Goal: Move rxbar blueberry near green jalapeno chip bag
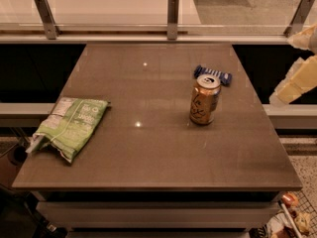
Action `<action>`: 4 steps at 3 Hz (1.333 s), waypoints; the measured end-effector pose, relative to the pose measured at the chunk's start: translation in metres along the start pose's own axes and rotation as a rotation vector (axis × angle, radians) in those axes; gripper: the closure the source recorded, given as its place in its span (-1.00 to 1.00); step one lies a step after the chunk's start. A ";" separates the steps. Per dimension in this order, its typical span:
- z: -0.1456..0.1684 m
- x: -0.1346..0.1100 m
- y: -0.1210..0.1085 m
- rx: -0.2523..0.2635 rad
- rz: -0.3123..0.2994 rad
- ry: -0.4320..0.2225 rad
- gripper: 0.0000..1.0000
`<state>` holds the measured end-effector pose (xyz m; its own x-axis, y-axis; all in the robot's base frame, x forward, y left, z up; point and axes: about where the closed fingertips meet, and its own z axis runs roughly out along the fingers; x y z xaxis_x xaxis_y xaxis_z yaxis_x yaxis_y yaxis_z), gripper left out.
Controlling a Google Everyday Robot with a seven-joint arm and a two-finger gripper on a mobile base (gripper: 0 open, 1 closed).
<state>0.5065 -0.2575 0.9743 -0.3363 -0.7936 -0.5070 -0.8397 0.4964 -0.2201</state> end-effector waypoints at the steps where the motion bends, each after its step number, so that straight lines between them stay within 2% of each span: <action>1: 0.021 0.013 -0.030 0.045 0.067 -0.108 -1.00; 2: 0.045 0.025 -0.061 0.082 0.089 -0.208 -1.00; 3: 0.070 0.034 -0.087 0.095 0.084 -0.294 -1.00; 4: 0.117 0.033 -0.117 0.049 0.082 -0.367 -1.00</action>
Offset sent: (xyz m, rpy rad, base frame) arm 0.1035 -0.0630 -0.0648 0.2859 -0.2325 -0.0817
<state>0.6437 -0.3007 0.8863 -0.2189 -0.5758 -0.7878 -0.7919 0.5765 -0.2013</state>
